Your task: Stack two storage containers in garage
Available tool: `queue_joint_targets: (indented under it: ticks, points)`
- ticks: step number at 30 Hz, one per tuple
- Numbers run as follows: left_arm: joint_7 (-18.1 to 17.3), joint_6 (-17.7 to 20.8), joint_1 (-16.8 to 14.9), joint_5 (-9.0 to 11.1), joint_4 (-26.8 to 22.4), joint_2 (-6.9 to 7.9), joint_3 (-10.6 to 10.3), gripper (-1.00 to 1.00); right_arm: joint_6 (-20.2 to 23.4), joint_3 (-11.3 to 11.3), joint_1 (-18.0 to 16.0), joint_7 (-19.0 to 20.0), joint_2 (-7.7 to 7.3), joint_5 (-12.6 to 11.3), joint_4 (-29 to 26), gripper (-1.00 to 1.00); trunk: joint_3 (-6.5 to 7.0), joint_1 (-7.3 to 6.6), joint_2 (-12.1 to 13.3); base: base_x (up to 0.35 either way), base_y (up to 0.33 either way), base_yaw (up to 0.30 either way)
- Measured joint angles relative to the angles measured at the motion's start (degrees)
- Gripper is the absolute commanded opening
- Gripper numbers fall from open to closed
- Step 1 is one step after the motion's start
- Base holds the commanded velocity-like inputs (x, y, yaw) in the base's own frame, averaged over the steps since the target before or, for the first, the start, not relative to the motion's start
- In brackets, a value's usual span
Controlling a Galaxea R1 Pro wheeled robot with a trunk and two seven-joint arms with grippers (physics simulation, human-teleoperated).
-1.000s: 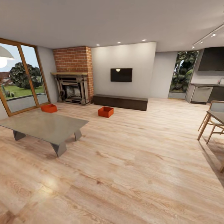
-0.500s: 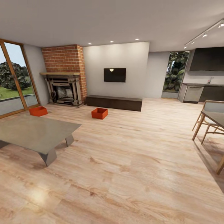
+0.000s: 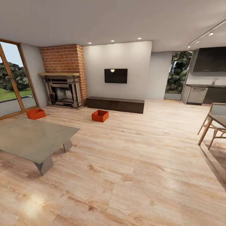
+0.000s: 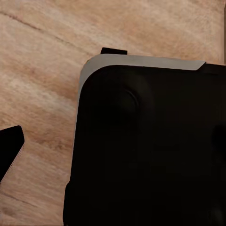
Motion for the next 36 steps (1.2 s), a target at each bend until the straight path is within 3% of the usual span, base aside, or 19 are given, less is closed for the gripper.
queue_joint_targets:
  ticks: [36]
  points:
    - [0.09, 0.73, 0.00, 0.20, 0.04, -0.08, 0.16, 1.00, -0.06, 0.03, 0.00, 0.01, 0.04, 0.06, 0.00, 1.00, 0.00, 0.00, 0.00, 0.323, 0.000, 0.000]
